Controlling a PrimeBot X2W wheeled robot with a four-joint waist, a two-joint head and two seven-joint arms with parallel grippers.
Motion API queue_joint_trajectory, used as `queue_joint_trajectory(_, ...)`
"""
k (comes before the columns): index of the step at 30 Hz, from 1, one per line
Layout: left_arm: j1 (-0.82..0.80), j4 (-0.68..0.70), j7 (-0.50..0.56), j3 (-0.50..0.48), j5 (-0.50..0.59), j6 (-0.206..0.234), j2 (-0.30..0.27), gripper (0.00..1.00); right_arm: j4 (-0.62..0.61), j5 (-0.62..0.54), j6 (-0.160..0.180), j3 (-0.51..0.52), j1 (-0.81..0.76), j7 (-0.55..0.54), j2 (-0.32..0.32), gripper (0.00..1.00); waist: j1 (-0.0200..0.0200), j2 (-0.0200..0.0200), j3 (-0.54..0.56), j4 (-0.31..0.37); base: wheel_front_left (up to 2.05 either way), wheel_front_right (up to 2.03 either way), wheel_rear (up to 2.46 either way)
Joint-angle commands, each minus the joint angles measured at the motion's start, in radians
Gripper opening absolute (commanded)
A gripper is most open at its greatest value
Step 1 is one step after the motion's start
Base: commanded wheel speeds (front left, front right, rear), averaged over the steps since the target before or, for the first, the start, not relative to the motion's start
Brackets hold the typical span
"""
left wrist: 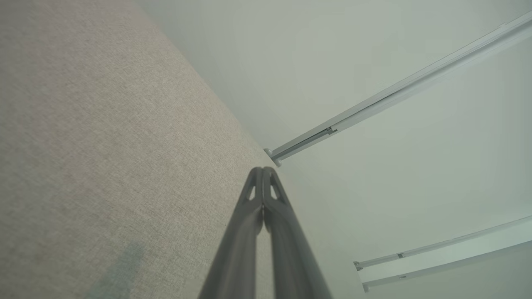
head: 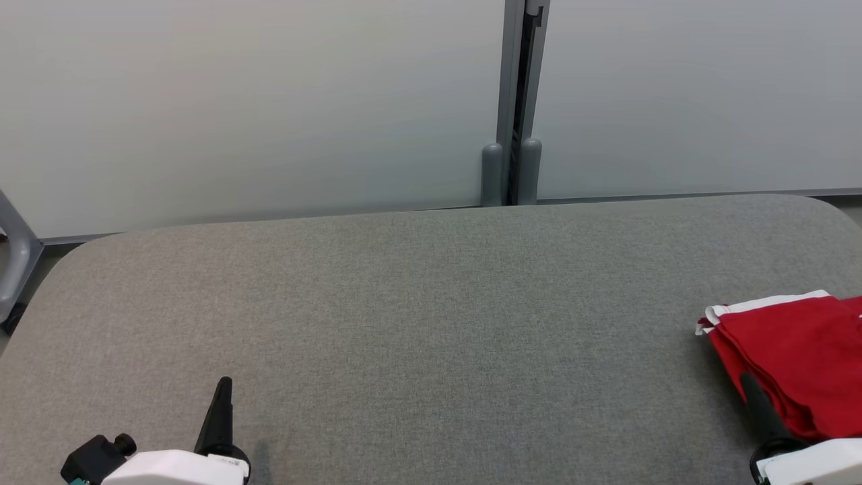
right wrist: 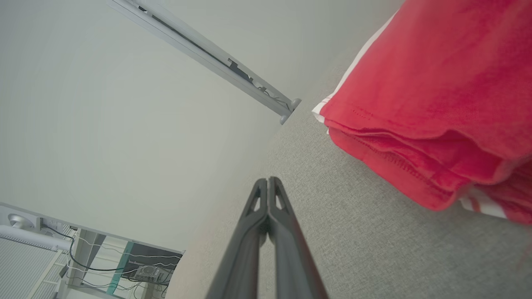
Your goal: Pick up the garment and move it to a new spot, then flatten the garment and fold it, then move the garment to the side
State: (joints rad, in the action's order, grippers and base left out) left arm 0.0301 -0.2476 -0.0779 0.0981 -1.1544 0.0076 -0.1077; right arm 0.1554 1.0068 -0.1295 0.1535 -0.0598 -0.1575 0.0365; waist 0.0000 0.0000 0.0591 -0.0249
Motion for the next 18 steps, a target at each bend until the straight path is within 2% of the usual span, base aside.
queue_joint_trajectory(1,-0.034,0.005,0.005,-0.009,-0.022,-0.011,-0.002,0.0,-0.006,0.029,-0.002,0.008,0.023,-0.001,0.01,0.0,0.0,0.0,-0.001,0.0,0.0,0.0,0.0)
queue_joint_trajectory(18,-0.086,-0.012,0.043,-0.024,-0.16,-0.051,0.016,0.0,-0.002,0.205,-0.002,0.037,0.044,-0.005,0.012,0.0,0.0,0.0,-0.016,0.006,0.0,0.0,0.0)
